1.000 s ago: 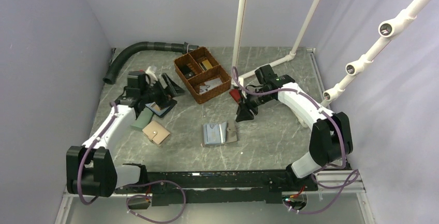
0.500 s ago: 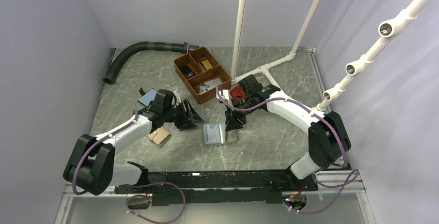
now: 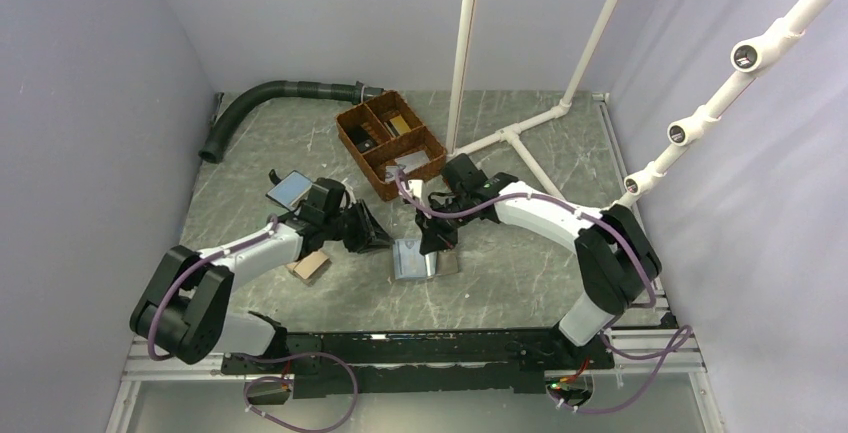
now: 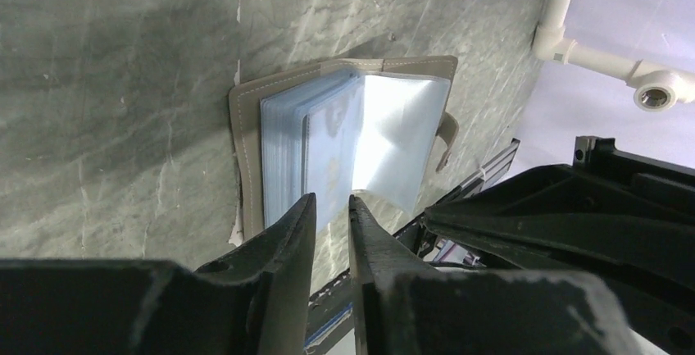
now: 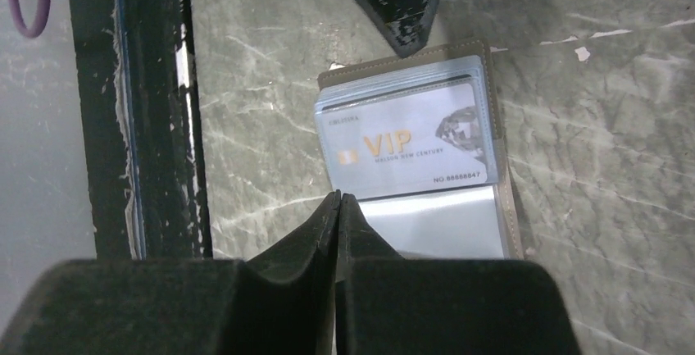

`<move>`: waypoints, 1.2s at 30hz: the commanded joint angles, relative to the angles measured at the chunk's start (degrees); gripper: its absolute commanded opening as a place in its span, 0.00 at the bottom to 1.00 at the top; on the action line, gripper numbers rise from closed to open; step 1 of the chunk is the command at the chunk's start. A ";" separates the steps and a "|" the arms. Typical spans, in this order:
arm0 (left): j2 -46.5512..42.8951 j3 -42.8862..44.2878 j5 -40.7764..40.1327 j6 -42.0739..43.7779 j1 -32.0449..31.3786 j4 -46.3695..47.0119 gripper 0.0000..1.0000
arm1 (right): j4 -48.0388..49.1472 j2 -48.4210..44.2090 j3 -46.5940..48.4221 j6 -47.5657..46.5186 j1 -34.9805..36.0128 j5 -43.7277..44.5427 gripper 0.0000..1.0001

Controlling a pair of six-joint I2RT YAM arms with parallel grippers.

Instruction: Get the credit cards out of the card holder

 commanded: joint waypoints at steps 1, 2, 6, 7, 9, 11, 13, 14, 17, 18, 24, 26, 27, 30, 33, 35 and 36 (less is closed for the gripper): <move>1.05 -1.69 -0.42 -2.10 -0.75 6.51 0.25 | 5.49 2.60 -0.27 6.14 0.26 3.24 0.00; 1.16 -1.90 -0.68 -2.13 -1.05 6.75 0.25 | 6.03 3.09 -0.39 7.16 0.24 3.99 0.00; 1.38 -2.88 -1.05 -2.78 -1.95 8.91 0.24 | 8.21 4.70 -1.34 10.78 0.27 6.05 0.00; 1.63 -3.06 -1.12 -2.97 -2.14 9.38 0.24 | 8.41 5.15 -1.46 11.38 0.30 6.77 0.00; 2.49 -3.33 -0.89 -3.16 -2.71 10.63 0.24 | 8.99 5.94 -1.80 12.76 0.25 8.47 0.00; 4.03 -3.57 -0.61 -3.63 -3.39 12.05 0.24 | 9.23 6.72 -2.06 13.83 0.24 10.11 0.00; 5.26 -3.51 0.01 -3.92 -3.84 13.40 0.24 | 9.34 7.28 -2.29 14.05 0.24 10.72 0.00; 6.08 -3.27 0.16 -3.79 -4.21 13.54 0.24 | 9.63 7.35 -2.59 14.32 0.24 10.52 0.00; 7.17 -2.16 0.30 -3.11 -4.91 12.80 0.26 | 10.07 7.60 -2.85 15.08 0.24 10.12 0.00; 7.50 -1.34 0.28 -2.77 -4.96 11.96 0.27 | 9.88 7.74 -2.67 15.17 0.24 10.12 0.00; 9.36 1.76 0.17 -0.58 -5.65 7.73 0.33 | 9.68 8.47 -2.56 15.86 0.24 10.05 0.00; 9.89 2.22 0.19 -0.42 -5.96 7.19 0.35 | 10.11 8.72 -2.86 16.49 0.13 10.30 0.00; 10.17 2.42 0.31 -0.32 -6.11 6.91 0.36 | 10.17 8.78 -2.97 16.53 0.13 10.36 0.00; 10.42 2.80 0.44 -0.11 -6.64 6.62 0.38 | 10.24 8.90 -2.98 16.90 -0.09 10.25 0.00; 9.76 2.92 0.17 -0.04 -6.94 6.51 0.39 | 10.25 9.28 -3.07 17.22 -0.27 9.73 0.00; 7.78 3.51 -1.75 0.33 -7.09 4.36 0.40 | 10.04 9.30 -2.98 17.30 -0.37 9.16 0.00; 6.42 3.84 -3.06 0.66 -7.20 3.03 0.43 | 9.99 9.29 -3.10 17.33 -0.38 9.00 0.00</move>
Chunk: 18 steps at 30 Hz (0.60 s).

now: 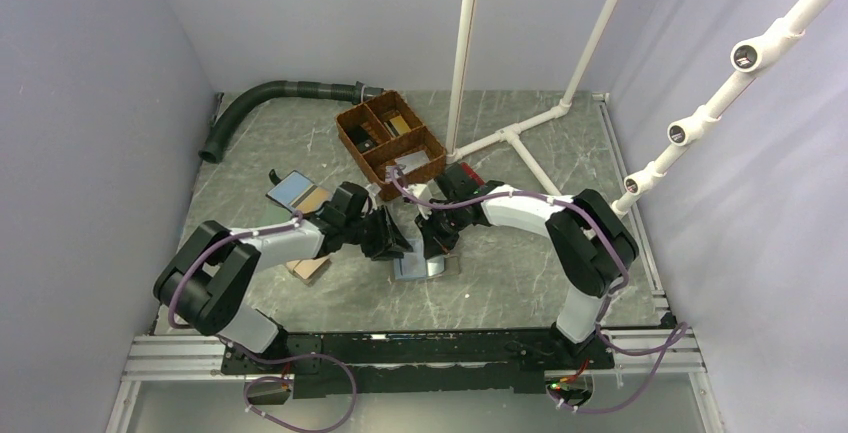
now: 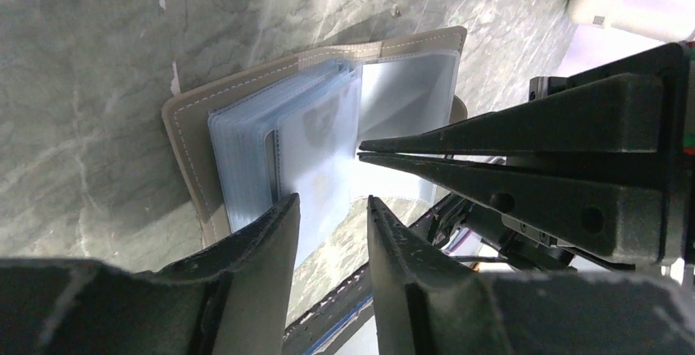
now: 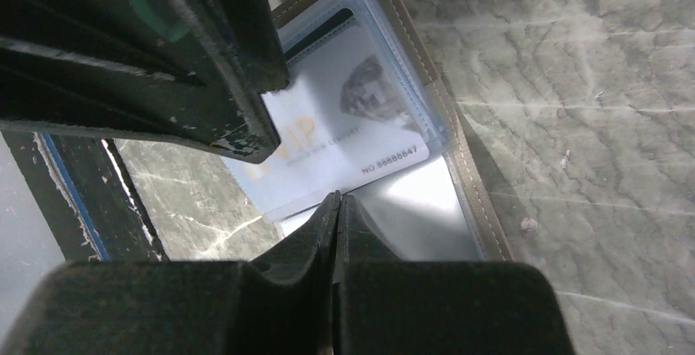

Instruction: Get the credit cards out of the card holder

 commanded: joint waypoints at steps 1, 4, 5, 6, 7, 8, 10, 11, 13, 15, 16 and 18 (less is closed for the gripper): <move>-4.95 2.44 -4.31 2.24 -0.58 -5.62 0.45 | 1.80 0.34 -0.48 1.56 -0.33 -0.64 0.00; -8.68 2.11 -7.14 3.29 -0.58 -8.01 0.50 | 2.22 0.31 -0.79 2.16 -0.42 -1.04 0.00; -9.58 1.63 -7.56 3.19 -0.58 -7.99 0.52 | 2.41 0.32 -0.88 2.74 -0.49 -1.15 0.00; -10.26 1.04 -7.51 2.88 -0.58 -7.49 0.53 | 2.46 0.48 -0.89 2.98 -0.57 -1.27 0.00; -10.70 0.49 -7.26 2.54 -0.58 -6.68 0.53 | 2.73 0.59 -0.95 3.64 -0.67 -1.20 0.00; -10.88 0.01 -7.02 2.20 -0.58 -5.78 0.53 | 2.91 0.75 -0.97 4.35 -0.84 -0.86 0.00; -10.56 -0.65 -6.33 1.70 -0.58 -4.13 0.52 | 2.53 1.25 -0.86 4.72 -1.09 -1.16 0.00; -10.19 -0.84 -5.98 1.48 -0.58 -3.74 0.52 | 2.77 1.48 -0.93 5.40 -1.20 -0.95 0.00; -9.13 -1.08 -5.11 0.94 -0.58 -1.10 0.50 | 2.99 1.69 -1.14 5.95 -1.37 -1.13 0.00; -8.42 -1.14 -4.55 0.76 -0.58 -0.52 0.50 | 3.12 1.89 -1.07 6.44 -1.53 -1.81 0.00; -7.96 -1.15 -4.40 0.68 -0.58 -0.41 0.50 | 3.25 2.09 -1.02 7.05 -1.54 -1.91 0.00; -7.26 -1.61 -4.03 0.59 -0.56 0.32 0.50 | 3.03 2.62 -0.69 7.39 -1.69 -2.65 0.00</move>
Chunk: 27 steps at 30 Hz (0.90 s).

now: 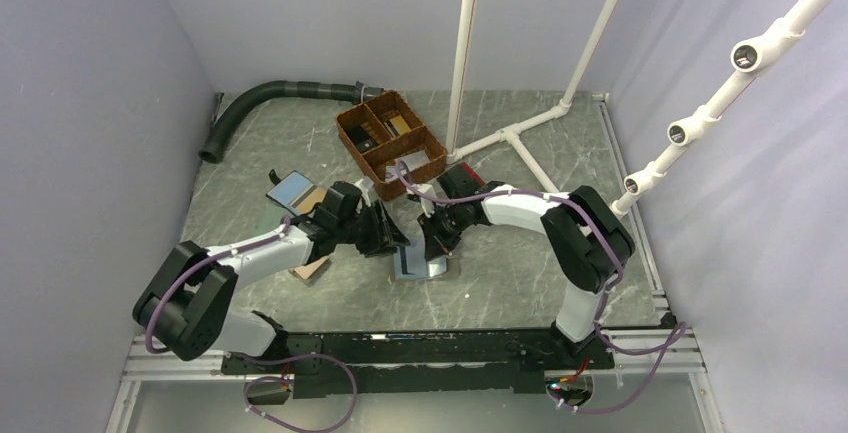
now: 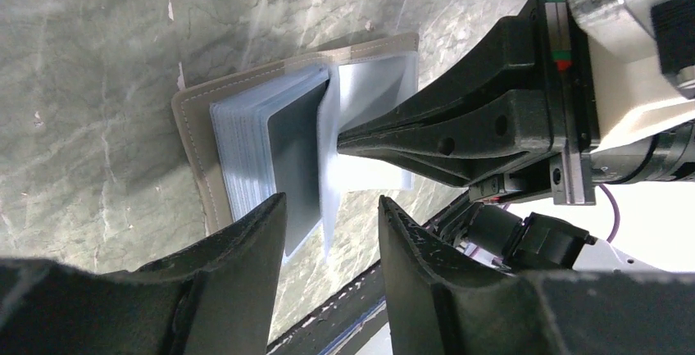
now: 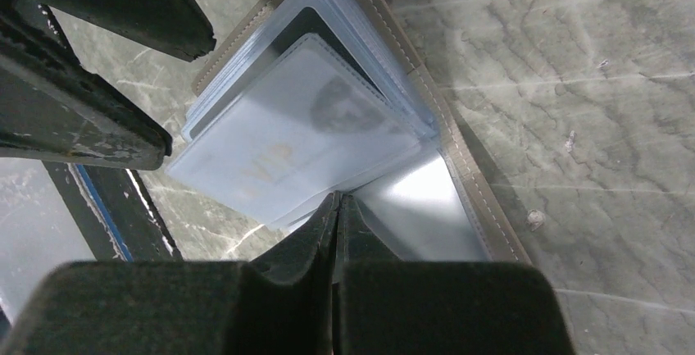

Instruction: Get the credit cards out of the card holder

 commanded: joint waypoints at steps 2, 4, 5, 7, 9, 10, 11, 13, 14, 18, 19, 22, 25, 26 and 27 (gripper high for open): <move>1.93 -0.93 1.91 -0.75 -0.23 4.97 0.49 | 1.65 1.14 0.25 2.04 -0.51 -2.03 0.00; 2.65 -0.93 2.97 -0.71 -0.23 6.49 0.49 | 1.66 1.17 0.21 2.19 -0.60 -2.17 0.00; 2.86 -0.80 3.29 -0.61 -0.28 7.01 0.49 | 1.72 1.24 0.14 2.28 -0.60 -2.22 0.00; 2.85 -0.83 3.53 -0.59 -0.32 7.78 0.48 | 1.81 1.36 0.01 2.47 -0.73 -2.24 0.00; 2.51 -1.21 3.38 -0.81 -0.39 8.48 0.47 | 1.61 1.60 0.14 2.48 -0.91 -2.36 0.00; 2.23 -1.47 3.44 -0.92 -0.41 9.12 0.47 | 1.60 1.68 0.18 2.59 -1.07 -2.60 0.00; 1.90 -1.80 3.41 -1.09 -0.37 9.74 0.46 | 1.70 1.77 0.11 2.77 -1.19 -2.78 0.00; 1.62 -2.34 3.57 -1.44 -0.41 10.85 0.46 | 1.66 1.88 0.14 2.84 -1.30 -2.85 0.00; 1.73 -2.55 3.81 -1.59 -0.40 11.23 0.46 | 1.64 1.99 0.18 2.90 -1.31 -3.00 0.00; 2.93 -2.79 4.78 -2.17 -0.47 13.02 0.45 | 1.56 2.25 0.31 3.01 -1.31 -3.30 0.00; 3.19 -2.72 4.96 -2.18 -0.49 13.16 0.44 | 1.51 2.31 0.35 3.01 -1.35 -3.37 0.00; 3.94 -2.32 5.57 -2.17 -0.58 13.77 0.42 | 1.38 2.26 0.44 2.93 -1.35 -3.38 0.00; 5.74 -1.88 7.55 -2.27 -0.59 15.31 0.35 | 1.22 2.17 0.53 2.67 -1.39 -3.38 0.00; 6.61 -1.63 8.34 -2.22 -0.59 15.82 0.32 | 1.20 2.02 0.54 2.60 -1.39 -3.34 0.00; 7.39 -1.38 8.95 -2.18 -0.66 16.21 0.31 | 1.08 1.81 0.61 2.45 -1.39 -3.30 0.00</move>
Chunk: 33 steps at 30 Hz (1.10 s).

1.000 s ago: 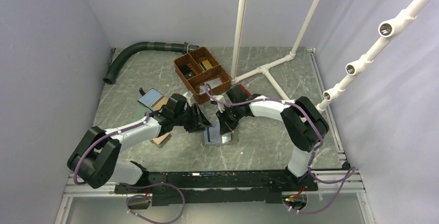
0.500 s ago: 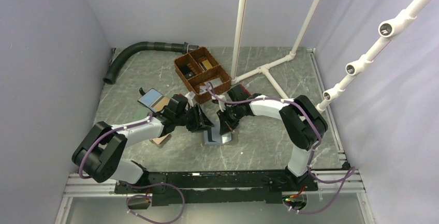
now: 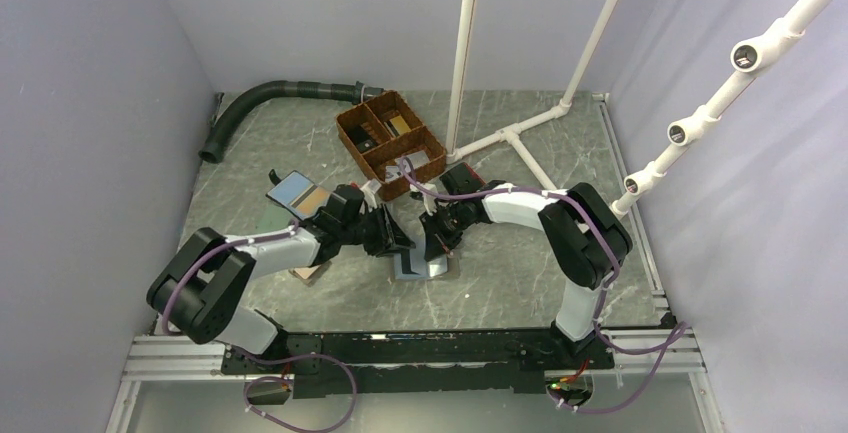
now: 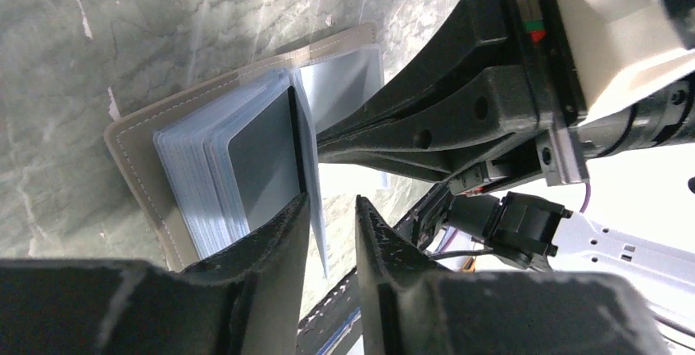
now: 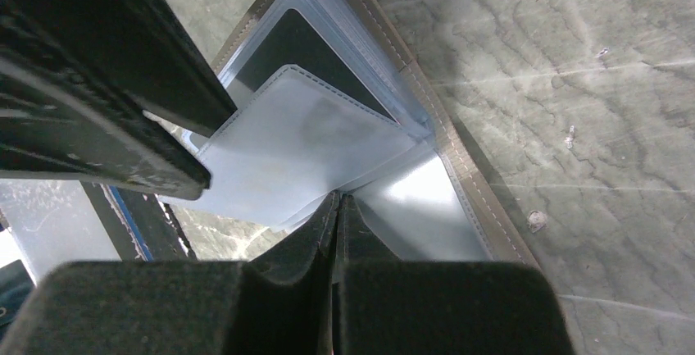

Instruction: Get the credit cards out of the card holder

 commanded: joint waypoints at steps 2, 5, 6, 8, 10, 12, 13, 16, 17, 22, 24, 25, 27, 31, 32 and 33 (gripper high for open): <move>3.34 1.86 4.04 -0.21 -0.49 3.90 0.27 | 0.35 -0.34 0.64 -0.27 -0.17 -0.27 0.00; 4.32 3.06 4.56 0.56 -0.59 2.37 0.04 | 0.06 -1.47 0.49 -0.64 -0.45 -0.15 0.00; 4.65 3.30 4.84 0.64 -0.59 2.05 0.00 | -0.15 -2.03 0.45 -0.85 -0.74 -0.31 0.01; 5.06 3.78 5.01 0.77 -0.74 1.46 0.00 | -0.91 -3.78 0.61 -1.50 -1.90 -0.96 0.02; 4.84 4.49 4.64 1.48 -0.89 -0.14 0.00 | -1.46 -5.73 0.43 -1.85 -3.85 -2.54 0.03; 4.48 5.11 4.25 2.00 -1.01 -1.68 0.00 | -1.70 -7.73 -0.23 -1.39 -5.83 -4.95 0.06; 4.31 5.46 4.14 2.23 -1.10 -2.29 0.00 | -1.57 -8.66 -0.78 -1.00 -6.55 -6.23 0.09; 4.19 6.89 4.40 2.78 -1.33 -3.14 0.00 | -0.18 -10.65 -3.06 1.25 -7.96 -10.91 0.16; 4.23 7.49 4.52 2.90 -1.44 -3.27 0.00 | 0.77 -11.17 -3.75 2.22 -8.04 -12.04 0.19; 5.70 10.08 5.51 2.96 -2.05 -2.89 0.11 | 3.42 -9.34 -4.21 7.10 -8.28 -17.34 0.27; 6.98 10.67 6.06 2.49 -2.16 -2.34 0.13 | 3.48 -7.90 -3.39 8.45 -8.84 -19.72 0.28; 7.69 11.02 6.32 2.31 -2.31 -2.07 0.13 | 3.63 -7.63 -3.12 8.96 -9.14 -20.32 0.28; 8.78 11.26 6.49 1.72 -2.66 -1.35 0.15 | 3.68 -7.50 -3.01 9.19 -9.35 -20.82 0.29; 9.87 11.73 6.09 1.00 -3.01 -1.05 0.22 | 3.82 -8.89 -4.61 8.42 -9.60 -19.64 0.41; 9.96 11.96 5.94 0.92 -3.04 -1.15 0.23 | 3.79 -9.23 -4.97 8.21 -9.58 -19.07 0.44; 10.10 12.09 5.89 0.91 -3.03 -1.08 0.25 | 3.82 -9.46 -5.26 8.09 -9.58 -18.62 0.48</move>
